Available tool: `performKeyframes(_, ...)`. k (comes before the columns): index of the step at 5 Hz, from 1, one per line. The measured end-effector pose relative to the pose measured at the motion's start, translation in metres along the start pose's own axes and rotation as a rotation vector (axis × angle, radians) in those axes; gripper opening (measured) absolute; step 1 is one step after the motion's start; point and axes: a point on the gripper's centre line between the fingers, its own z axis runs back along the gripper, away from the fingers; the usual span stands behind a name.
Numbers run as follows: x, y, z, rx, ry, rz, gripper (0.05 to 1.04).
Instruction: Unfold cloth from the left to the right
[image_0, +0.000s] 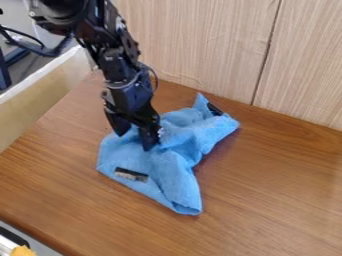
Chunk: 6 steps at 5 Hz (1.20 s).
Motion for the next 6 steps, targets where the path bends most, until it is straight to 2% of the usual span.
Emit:
performKeyframes(1, 0.006, -0.006, -0.015, -0.02, 0.022, -0.042, 0.982)
performKeyframes(2, 0.014, -0.014, -0.02, -0.022, 0.024, -0.062, 0.878)
performKeyframes(4, 0.019, -0.015, -0.026, -0.007, 0.043, -0.064, 0.297)
performKeyframes(5, 0.02, -0.014, -0.026, -0.006, 0.044, -0.061, 0.118)
performKeyframes(6, 0.02, -0.015, -0.026, -0.006, 0.044, -0.057, 0.057)
